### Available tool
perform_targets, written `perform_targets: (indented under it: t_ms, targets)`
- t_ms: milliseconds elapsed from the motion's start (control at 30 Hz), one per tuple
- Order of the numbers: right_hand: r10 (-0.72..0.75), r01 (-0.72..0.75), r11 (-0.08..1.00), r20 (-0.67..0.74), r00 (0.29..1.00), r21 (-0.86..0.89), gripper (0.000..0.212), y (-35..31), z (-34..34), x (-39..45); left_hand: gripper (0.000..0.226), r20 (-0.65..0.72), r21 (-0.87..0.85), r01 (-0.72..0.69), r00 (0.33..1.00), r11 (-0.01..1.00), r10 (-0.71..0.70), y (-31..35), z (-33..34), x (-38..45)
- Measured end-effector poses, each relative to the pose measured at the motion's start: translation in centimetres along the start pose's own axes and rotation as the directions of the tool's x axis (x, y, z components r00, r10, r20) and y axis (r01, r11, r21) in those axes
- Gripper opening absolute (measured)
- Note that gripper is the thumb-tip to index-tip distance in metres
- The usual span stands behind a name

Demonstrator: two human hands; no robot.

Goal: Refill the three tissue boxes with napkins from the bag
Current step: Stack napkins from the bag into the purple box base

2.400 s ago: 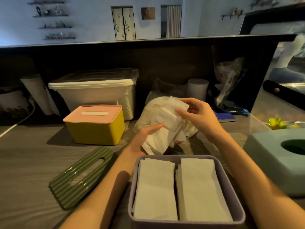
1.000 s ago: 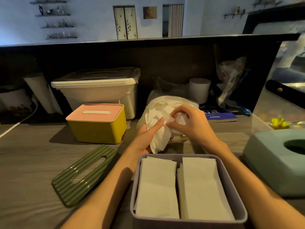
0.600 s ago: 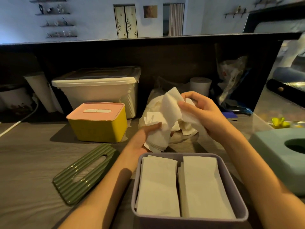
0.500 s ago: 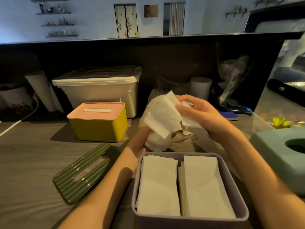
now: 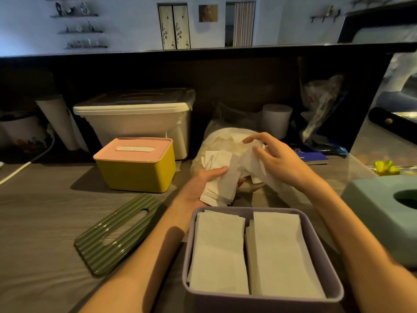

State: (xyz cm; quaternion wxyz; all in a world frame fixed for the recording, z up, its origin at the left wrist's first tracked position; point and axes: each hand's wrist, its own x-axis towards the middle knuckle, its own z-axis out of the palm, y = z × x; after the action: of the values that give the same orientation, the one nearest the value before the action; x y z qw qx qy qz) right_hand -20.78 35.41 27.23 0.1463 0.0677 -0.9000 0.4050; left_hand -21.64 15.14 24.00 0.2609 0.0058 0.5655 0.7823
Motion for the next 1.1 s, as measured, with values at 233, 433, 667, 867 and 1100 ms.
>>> perform_targets:
  t_ms: [233, 433, 667, 867, 1100]
  targets:
    - [-0.05, -0.074, 0.861, 0.228, 0.972, 0.503, 0.022, -1.8, -1.1, -1.3, 0.024, -0.038, -0.029, -0.044, 0.998, 0.999, 0.043, 0.1, 0.4, 0.0]
    - [0.078, -0.149, 0.869, 0.166, 0.983, 0.473, 0.018, -0.8, 0.9, -0.7, 0.052, -0.046, -0.093, -0.062, 0.997, 0.994, 0.058, -0.1, 0.9, 0.3]
    - [0.218, -0.262, 0.789, 0.147, 0.965, 0.556, 0.012, -0.4, 1.2, -0.4, 0.066, -0.05, -0.214, -0.057, 0.998, 0.975, 0.048, -0.3, 0.6, 1.1]
    - [0.132, -0.271, 0.781, 0.275, 0.952, 0.562, 0.024, -0.9, 1.2, -0.8, 0.073, -0.136, -0.038, -0.117, 0.985, 0.992, 0.111, 0.1, 0.1, 1.7]
    - [-0.046, 0.055, 0.993, -0.09, 0.995, 0.1, 0.012, 0.4, 2.1, -0.4, 0.045, 0.044, -0.04, -0.083, 0.995, 0.996, 0.085, -0.2, -0.1, 1.2]
